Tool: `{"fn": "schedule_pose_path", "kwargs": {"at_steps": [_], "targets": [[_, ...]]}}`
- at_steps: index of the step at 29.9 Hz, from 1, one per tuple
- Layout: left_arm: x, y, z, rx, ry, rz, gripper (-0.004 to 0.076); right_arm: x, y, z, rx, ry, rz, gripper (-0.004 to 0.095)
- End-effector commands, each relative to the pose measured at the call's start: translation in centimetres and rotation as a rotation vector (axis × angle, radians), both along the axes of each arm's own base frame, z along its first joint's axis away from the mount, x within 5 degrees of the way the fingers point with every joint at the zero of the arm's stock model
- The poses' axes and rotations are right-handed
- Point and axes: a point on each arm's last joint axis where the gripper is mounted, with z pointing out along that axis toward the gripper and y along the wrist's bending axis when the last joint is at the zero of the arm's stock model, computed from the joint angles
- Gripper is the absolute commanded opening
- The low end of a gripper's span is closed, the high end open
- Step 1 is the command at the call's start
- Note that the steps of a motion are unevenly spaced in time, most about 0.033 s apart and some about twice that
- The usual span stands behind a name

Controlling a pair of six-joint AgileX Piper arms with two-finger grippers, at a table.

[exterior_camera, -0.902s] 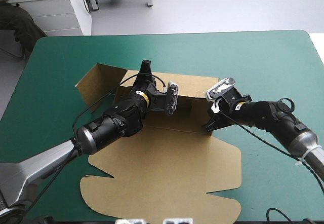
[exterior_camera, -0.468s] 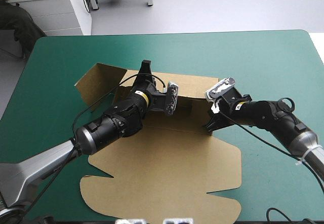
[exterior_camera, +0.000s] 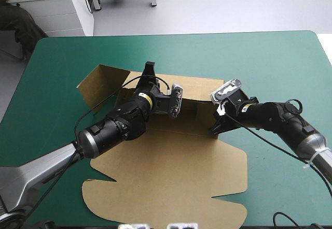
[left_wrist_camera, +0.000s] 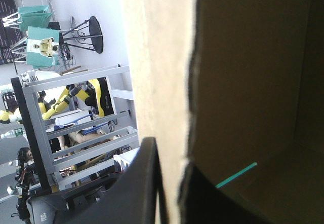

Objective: Fold the box

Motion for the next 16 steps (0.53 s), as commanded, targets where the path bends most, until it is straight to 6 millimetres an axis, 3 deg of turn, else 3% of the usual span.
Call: {"fn": "schedule_pose_path", "kwargs": {"at_steps": [1, 6, 8, 13, 16], "targets": [[-0.5, 0.1, -0.1, -0.08, 0.067, 0.056, -0.0008, -1.0, 0.5, 0.9, 0.027, 0.045, 0.05, -0.0019], [-0.5, 0.1, -0.1, -0.094, 0.071, 0.065, -0.0007, -1.9, 0.2, 1.5, 0.01, 0.038, 0.088, 0.0044], [-0.4, 0.1, -0.1, -0.091, 0.068, 0.064, -0.0007, -2.5, 0.1, 2.1, 0.0, 0.02, 0.117, 0.0182], [-0.2, 0.2, 0.5, -0.091, 0.034, 0.08, -0.0007, -4.7, -0.9, 4.3, 0.005, -0.053, 0.134, 0.0688], [0.0, 0.1, 1.6, -0.155, 0.02, 0.112, -0.0007, -6.0, -1.9, 6.1, -0.002, -0.15, 0.104, 0.077]]}}
